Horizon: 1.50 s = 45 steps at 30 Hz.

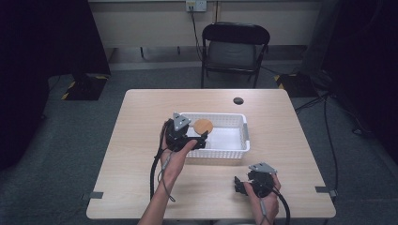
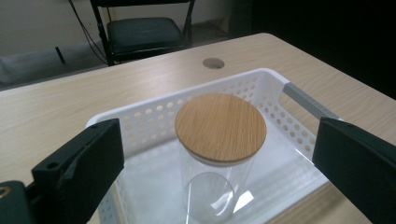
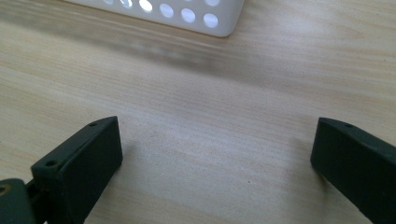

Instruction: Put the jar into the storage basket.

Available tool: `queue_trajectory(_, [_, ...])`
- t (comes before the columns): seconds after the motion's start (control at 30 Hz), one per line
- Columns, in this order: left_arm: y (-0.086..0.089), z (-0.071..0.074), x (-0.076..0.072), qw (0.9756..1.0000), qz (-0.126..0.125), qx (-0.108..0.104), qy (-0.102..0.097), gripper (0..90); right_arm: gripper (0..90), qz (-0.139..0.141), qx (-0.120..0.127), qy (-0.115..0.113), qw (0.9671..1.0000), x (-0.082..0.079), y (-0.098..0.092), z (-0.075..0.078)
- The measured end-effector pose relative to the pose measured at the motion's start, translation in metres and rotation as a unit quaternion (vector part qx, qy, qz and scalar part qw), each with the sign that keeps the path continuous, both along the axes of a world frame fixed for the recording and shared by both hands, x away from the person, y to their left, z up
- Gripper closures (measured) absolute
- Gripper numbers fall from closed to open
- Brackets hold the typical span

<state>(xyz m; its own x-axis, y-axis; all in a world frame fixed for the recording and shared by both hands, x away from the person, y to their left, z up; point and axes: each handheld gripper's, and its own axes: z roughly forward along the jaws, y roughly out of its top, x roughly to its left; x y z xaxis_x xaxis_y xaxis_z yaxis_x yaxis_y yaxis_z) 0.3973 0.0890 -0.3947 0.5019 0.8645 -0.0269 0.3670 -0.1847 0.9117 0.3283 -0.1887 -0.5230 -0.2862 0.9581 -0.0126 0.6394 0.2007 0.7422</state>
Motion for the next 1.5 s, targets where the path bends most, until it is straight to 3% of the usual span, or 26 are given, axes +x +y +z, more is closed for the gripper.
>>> queue_trajectory(0.23, [0.012,-0.002,-0.011,0.9998,0.006,-0.019,0.003,1.9,1.2,0.000,0.000,0.000,1.0000,0.000,0.000,0.000])
queue_trajectory(0.37, [0.017,-0.005,-0.019,0.9997,0.015,-0.018,-0.002,1.9,1.2,0.000,0.000,0.000,1.0000,0.000,0.000,0.000])
queue_trajectory(0.8, [0.028,-0.026,-0.045,0.9993,0.027,-0.027,0.008,1.9,1.2,0.000,0.000,0.000,1.0000,0.000,0.000,0.000])
queue_trajectory(1.03, [0.032,-0.039,-0.059,0.9991,0.036,-0.022,0.009,1.9,1.2,0.000,0.000,0.000,1.0000,0.000,0.000,0.000])
queue_trajectory(1.33, [0.041,-0.068,-0.066,0.9975,0.048,-0.034,0.040,1.9,1.2,0.000,0.000,0.000,1.0000,0.000,0.000,0.000])
queue_trajectory(1.5, [0.043,-0.084,-0.067,0.9959,0.066,-0.011,0.062,1.9,1.2,0.000,0.000,0.000,1.0000,0.000,0.000,0.000])
